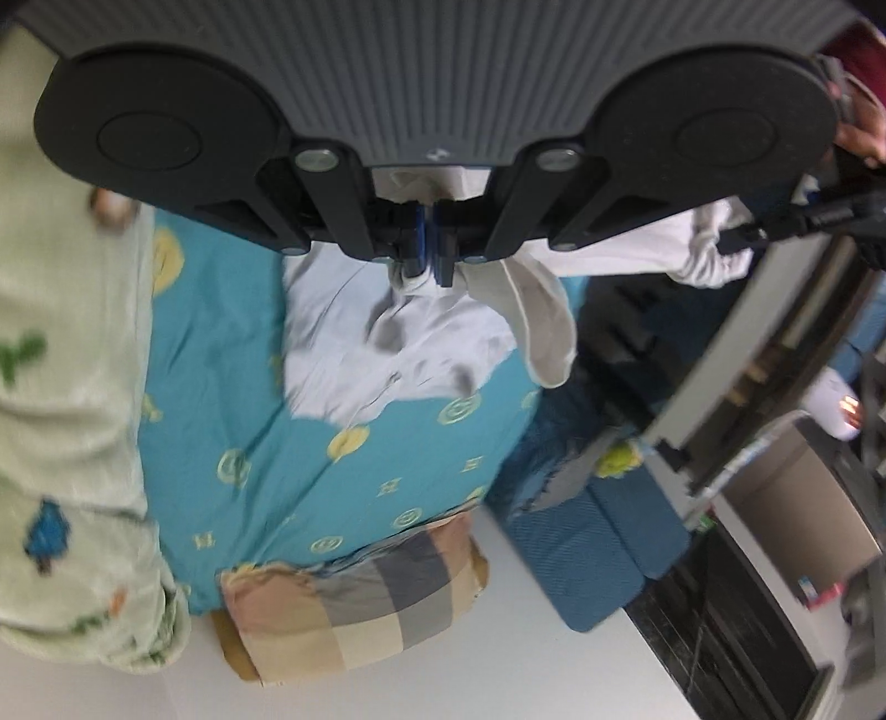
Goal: Fold clothes
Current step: 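Fold the hem up toward the collar with both grippers, then release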
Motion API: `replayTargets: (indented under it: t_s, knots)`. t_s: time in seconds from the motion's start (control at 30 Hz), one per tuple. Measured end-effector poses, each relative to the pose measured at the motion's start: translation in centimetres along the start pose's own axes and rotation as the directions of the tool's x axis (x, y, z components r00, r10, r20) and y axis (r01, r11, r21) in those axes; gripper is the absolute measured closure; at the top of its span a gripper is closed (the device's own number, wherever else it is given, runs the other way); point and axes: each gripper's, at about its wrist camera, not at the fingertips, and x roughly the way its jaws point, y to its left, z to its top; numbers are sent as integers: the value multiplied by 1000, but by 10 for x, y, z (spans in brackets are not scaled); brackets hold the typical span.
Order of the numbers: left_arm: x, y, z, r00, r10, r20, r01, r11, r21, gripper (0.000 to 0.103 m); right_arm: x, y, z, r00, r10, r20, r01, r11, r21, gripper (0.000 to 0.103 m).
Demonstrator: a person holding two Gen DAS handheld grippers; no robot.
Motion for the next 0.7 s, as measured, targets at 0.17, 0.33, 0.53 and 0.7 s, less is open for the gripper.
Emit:
replayTargets:
  t_s: [0.17, 0.33, 0.53, 0.7]
  knots:
    - [75, 41, 11, 999, 39, -27, -39, 999, 14, 93, 70, -16, 10, 997, -72, -21, 69, 991, -115, 97]
    - [143, 95, 6, 992, 87, -92, -86, 996, 13, 93, 135, -41, 1, 994, -101, -52, 89, 976, -196, 97]
    - [192, 159, -6, 976, 132, -173, -148, 985, -85, 98, 188, -69, -21, 980, -149, -135, 121, 974, -192, 97]
    - [187, 159, -3, 982, 124, -145, -137, 987, -79, 97, 188, -69, -23, 982, -139, -129, 114, 977, -180, 96]
